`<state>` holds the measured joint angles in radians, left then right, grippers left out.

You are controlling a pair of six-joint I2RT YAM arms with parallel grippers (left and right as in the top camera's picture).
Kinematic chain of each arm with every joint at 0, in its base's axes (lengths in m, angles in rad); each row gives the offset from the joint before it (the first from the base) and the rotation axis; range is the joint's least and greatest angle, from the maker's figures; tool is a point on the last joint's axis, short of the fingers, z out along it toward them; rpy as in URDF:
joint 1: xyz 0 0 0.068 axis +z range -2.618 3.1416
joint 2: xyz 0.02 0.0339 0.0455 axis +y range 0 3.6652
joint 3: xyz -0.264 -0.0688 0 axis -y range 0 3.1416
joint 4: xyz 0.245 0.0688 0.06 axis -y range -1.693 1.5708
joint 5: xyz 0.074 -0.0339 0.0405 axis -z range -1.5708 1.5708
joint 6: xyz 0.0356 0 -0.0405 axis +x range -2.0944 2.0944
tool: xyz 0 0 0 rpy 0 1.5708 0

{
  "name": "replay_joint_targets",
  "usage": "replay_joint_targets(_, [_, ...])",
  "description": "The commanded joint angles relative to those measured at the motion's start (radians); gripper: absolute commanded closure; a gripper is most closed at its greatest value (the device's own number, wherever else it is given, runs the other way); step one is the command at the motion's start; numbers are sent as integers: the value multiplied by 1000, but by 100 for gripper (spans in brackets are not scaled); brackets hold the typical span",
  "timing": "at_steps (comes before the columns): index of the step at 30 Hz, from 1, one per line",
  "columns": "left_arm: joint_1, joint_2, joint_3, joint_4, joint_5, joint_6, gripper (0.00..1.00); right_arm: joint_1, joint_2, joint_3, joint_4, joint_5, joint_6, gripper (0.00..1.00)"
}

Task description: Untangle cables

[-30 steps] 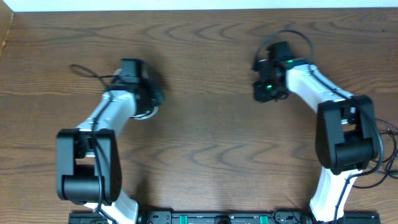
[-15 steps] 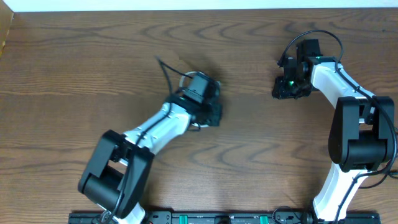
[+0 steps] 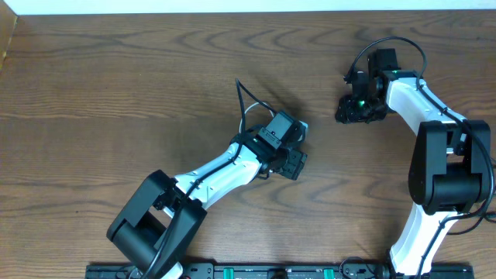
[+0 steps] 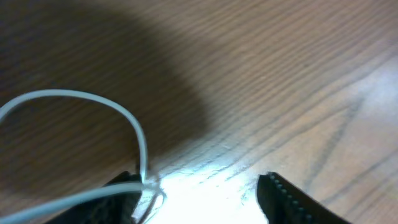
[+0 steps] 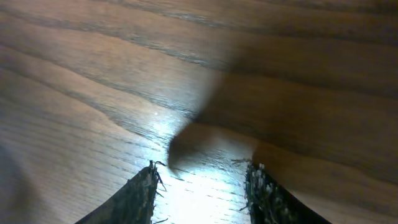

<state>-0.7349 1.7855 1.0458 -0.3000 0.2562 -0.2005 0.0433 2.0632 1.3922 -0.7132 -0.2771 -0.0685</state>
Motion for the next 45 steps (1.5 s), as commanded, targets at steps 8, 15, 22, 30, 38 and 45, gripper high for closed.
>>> replay_joint_targets(8, [5, -305, 26, -109, -364, 9, 14, 34, 4, -13, 14, -311, -188, 29])
replay_joint_targets(15, [6, -438, 26, -185, -627, 9, 14, 154, 4, -13, 18, -344, -282, 14])
replay_joint_targets(22, [117, -440, 23, -287, -677, -80, 14, 325, 4, -13, 18, -330, -425, 7])
replay_joint_targets(30, [425, -440, 15, -403, -613, -347, 14, 402, 4, -12, 27, -274, -428, 3])
replay_joint_targets(38, [539, -439, -6, -404, -601, -347, 13, 430, 4, -12, 31, -360, -438, 1])
replay_joint_targets(45, [540, -439, -6, -403, -601, -347, 14, 497, 4, -13, 17, -196, -434, 1])
